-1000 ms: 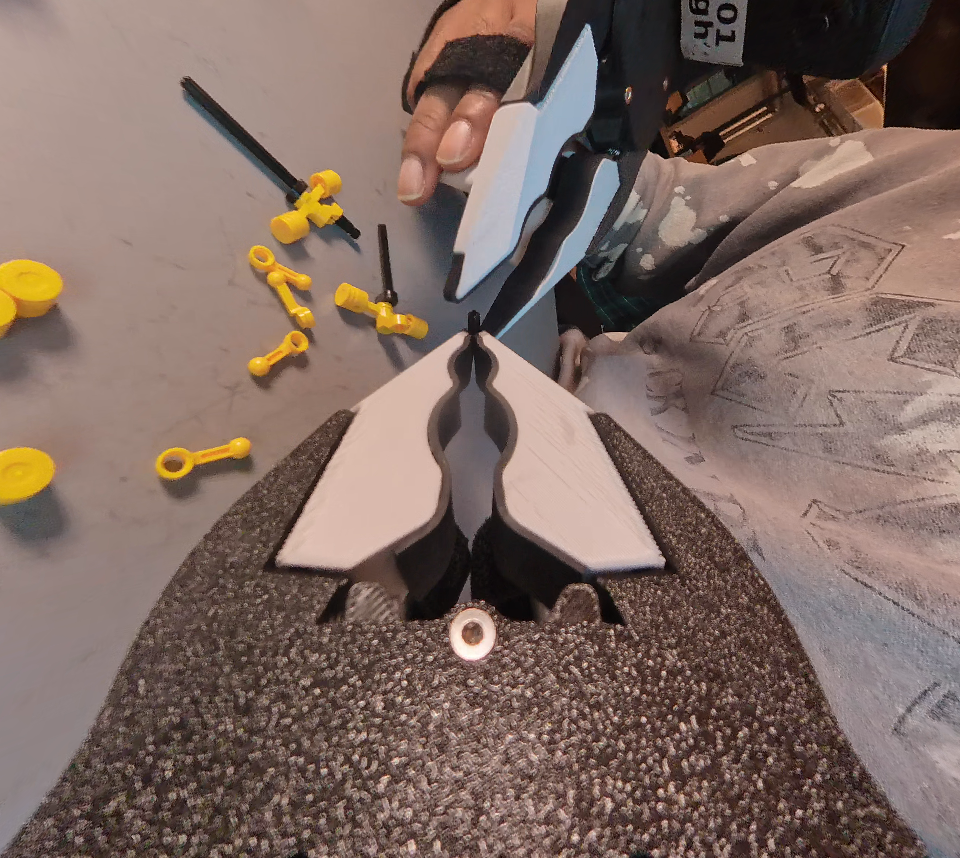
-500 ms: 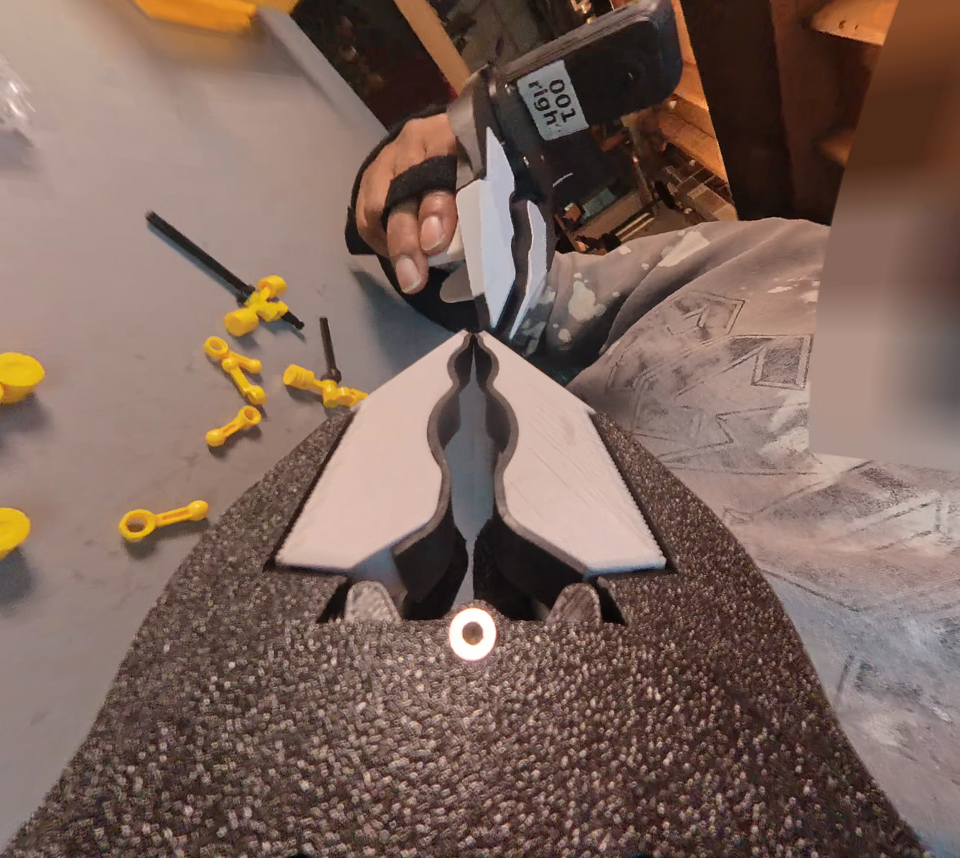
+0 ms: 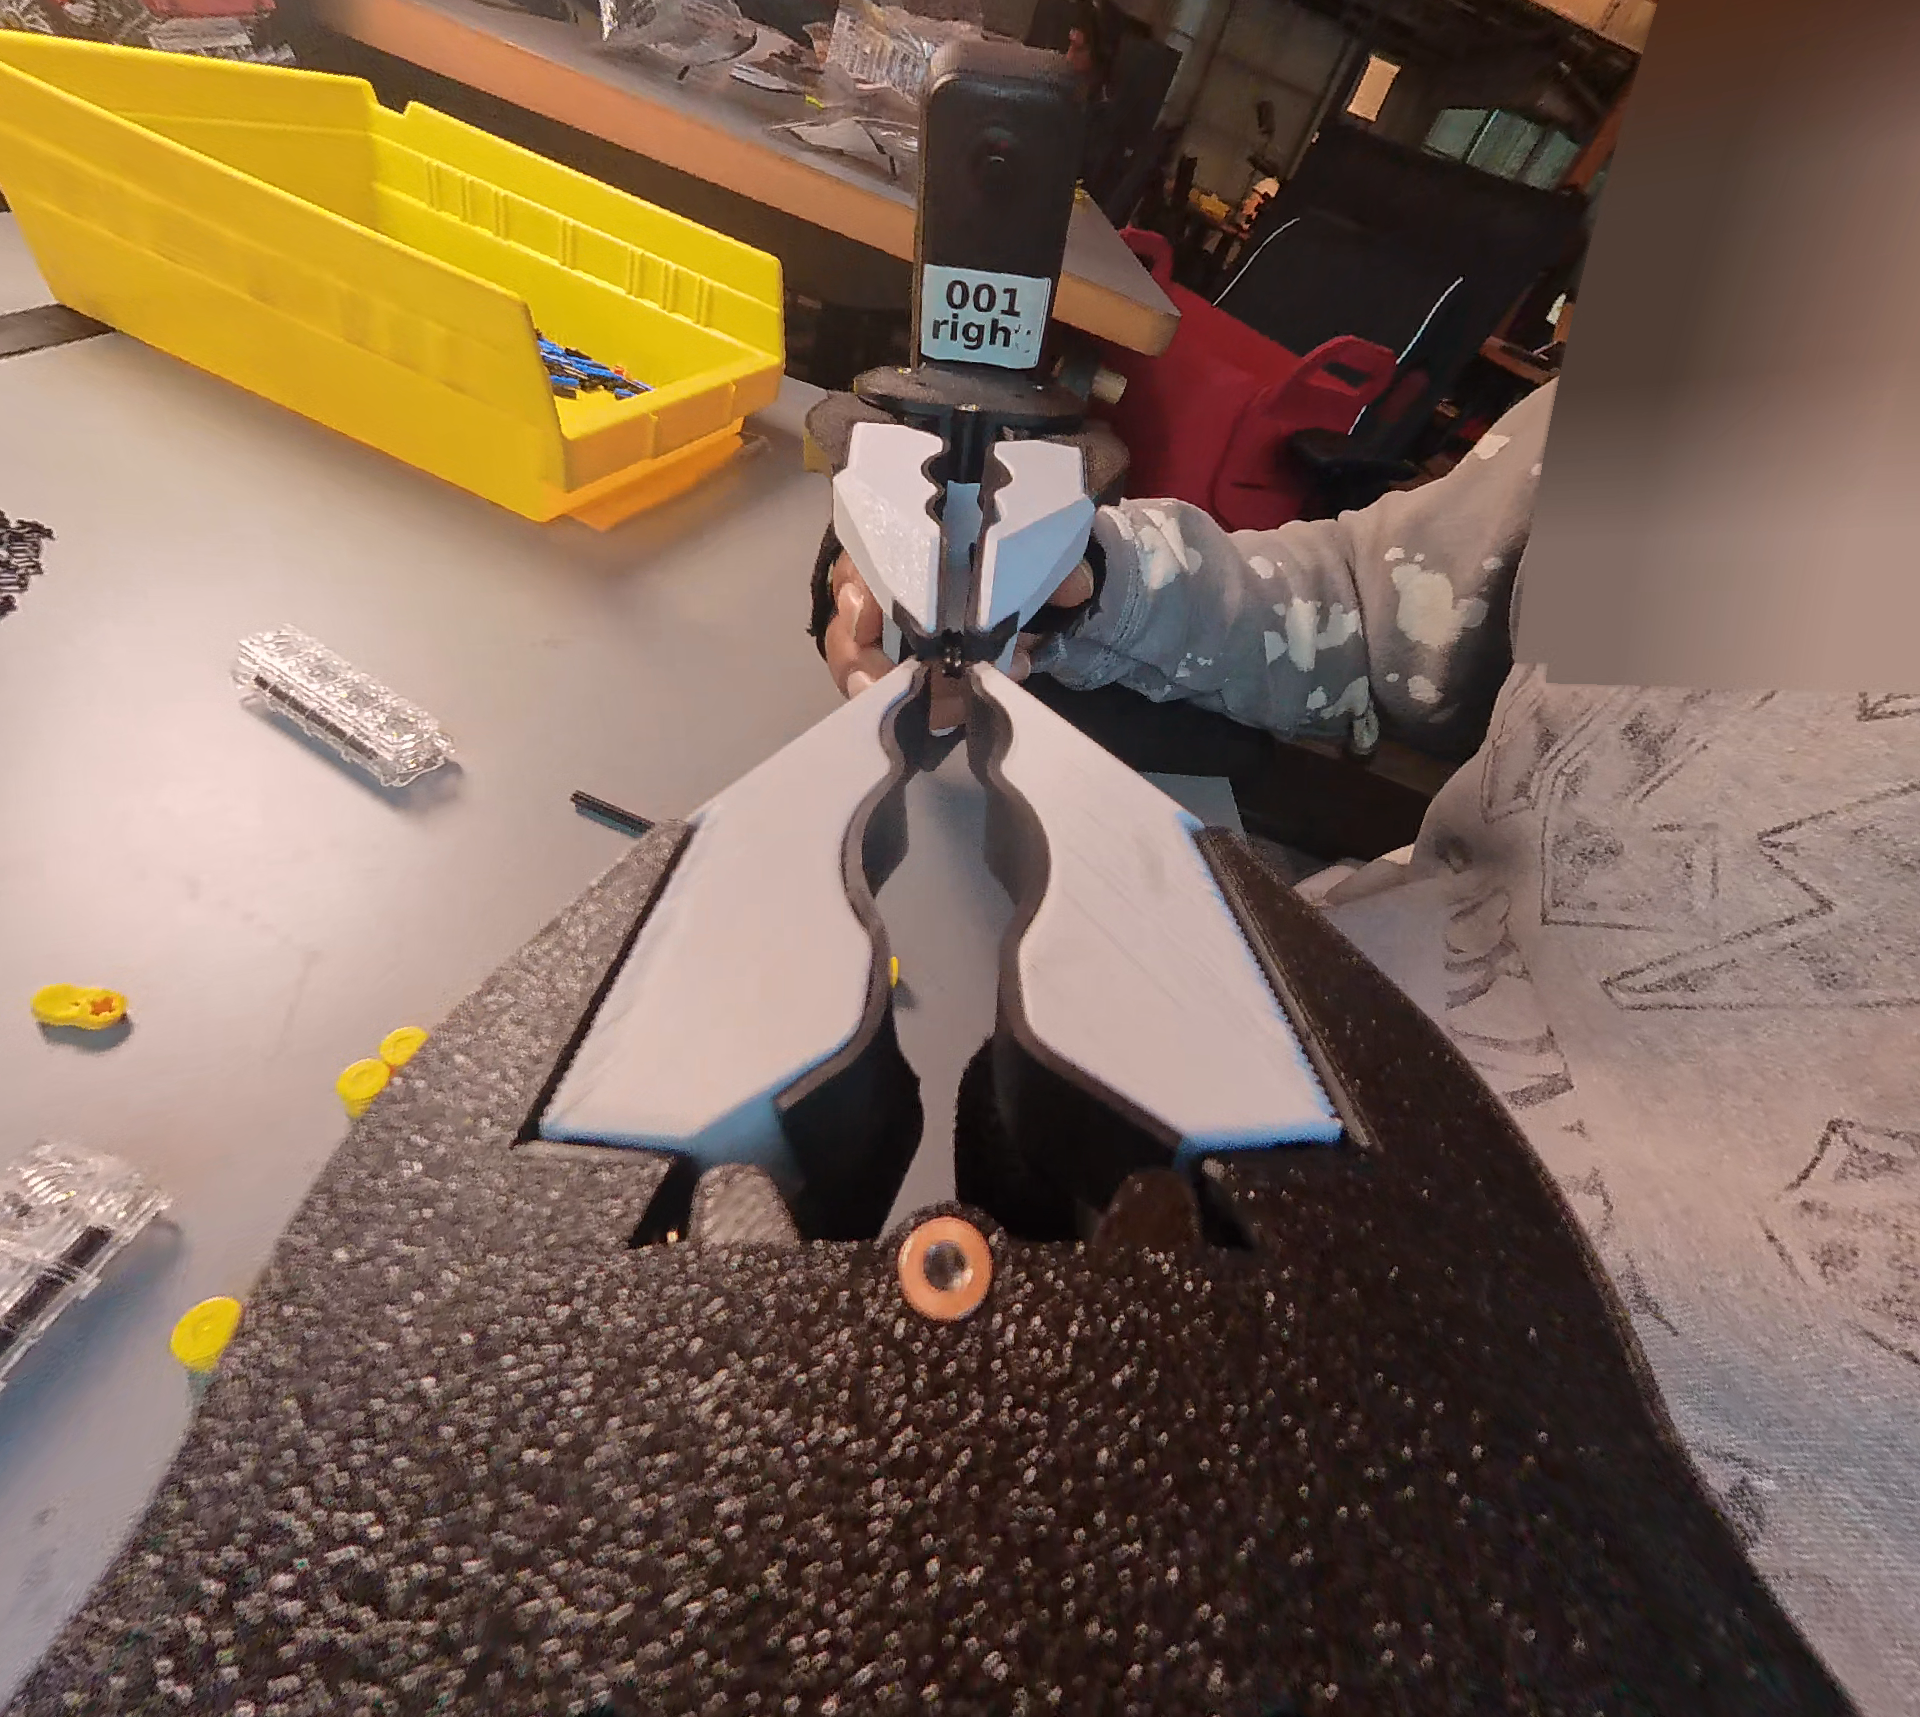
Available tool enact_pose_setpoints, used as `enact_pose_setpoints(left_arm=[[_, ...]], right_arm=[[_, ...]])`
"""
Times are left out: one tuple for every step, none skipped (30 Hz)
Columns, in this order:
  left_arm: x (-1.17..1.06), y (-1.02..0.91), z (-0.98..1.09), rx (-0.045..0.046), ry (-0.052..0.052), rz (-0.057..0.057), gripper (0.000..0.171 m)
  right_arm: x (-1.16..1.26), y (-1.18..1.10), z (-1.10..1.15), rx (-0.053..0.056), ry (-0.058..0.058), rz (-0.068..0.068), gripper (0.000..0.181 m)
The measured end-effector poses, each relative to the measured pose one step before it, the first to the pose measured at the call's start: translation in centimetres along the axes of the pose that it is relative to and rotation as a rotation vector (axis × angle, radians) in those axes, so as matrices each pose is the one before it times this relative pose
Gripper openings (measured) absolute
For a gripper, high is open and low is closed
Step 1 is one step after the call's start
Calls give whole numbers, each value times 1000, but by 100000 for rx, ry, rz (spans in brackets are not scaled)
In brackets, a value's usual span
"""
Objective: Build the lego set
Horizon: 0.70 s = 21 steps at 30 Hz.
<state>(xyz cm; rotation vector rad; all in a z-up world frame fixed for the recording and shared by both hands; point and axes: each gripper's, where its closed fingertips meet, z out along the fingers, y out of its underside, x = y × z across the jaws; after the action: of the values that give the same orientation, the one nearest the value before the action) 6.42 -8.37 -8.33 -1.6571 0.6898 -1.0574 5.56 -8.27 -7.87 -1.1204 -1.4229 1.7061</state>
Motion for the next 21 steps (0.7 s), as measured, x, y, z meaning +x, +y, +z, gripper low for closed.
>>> enact_pose_setpoints(left_arm=[[86, -23, 35, 144, 313, 288, 6], [89, -40, 38, 181, 521, -295, 6], [77, -59, 28, 346, 535, -453, 5], [33, -14, 21, 208, 255, -175, 5], [15, 25, 36, 27, 224, -190, 5], [64, 0, 23, 323, 609, -463, 4], [64, -22, 18, 625, 873, -909, 4], [42, -1, 13, 661, 802, -944, 4], [8, 11, 17, 667, 670, -606, 4], [-12, 30, 16, 466, 189, 45, 5], [-28, 3, 3, 358, -445, 1087, 5], [-9, -2, 9, 146, -955, 1986, 5], [-70, 14, 19, -315, -1596, 2626, 5], [-129, 29, 13, -678, -2302, 3547, 6], [-103, 2, -1, -613, -2389, 4106, 6], [-46, -57, -19, -391, -2036, 3988, 5], [-66, -53, -14, -587, -2161, 4050, 5], [-74, 24, -19, -1024, -2124, 4376, 5], [-14, 44, -1, -1053, -1704, 4470, 5], [68, 9, -7, -810, -1080, 3824, 5], [94, -45, -2, -679, -581, 3068, 4]], right_arm=[[-50, -53, 12, 364, -133, -146, 3], [-67, -57, -18, 390, -431, 94, 3], [-41, -42, -29, 210, -274, 8, 3], [-4, -27, -23, 29, -99, -74, 3], [-6, 56, -3, -362, 21, -182, 3], [-50, -9, -26, 4, -336, -175, 3], [-53, -21, -20, 97, -465, 265, 3], [-23, 0, -22, -62, -289, 241, 3], [-8, 4, -29, -105, -85, -84, 3], [-1, 42, -10, -408, -85, 248, 3], [-4, 28, -29, -206, -291, 835, 3], [-11, 14, -28, -97, -595, 1457, 3], [51, 63, -14, -294, -258, 1718, 3], [119, 86, -13, -427, -160, 2219, 3], [95, 30, -25, 74, -442, 2424, 3], [33, 25, -12, 188, -951, 2805, 3], [106, 177, 39, -760, -560, 3342, 3], [111, 164, 48, -503, -490, 2899, 3], [25, 2, 9, 679, -913, 2951, 3], [-73, -83, -1, 1123, -1680, 3418, 3], [-87, -94, 1, 1200, -1847, 3842, 3]])
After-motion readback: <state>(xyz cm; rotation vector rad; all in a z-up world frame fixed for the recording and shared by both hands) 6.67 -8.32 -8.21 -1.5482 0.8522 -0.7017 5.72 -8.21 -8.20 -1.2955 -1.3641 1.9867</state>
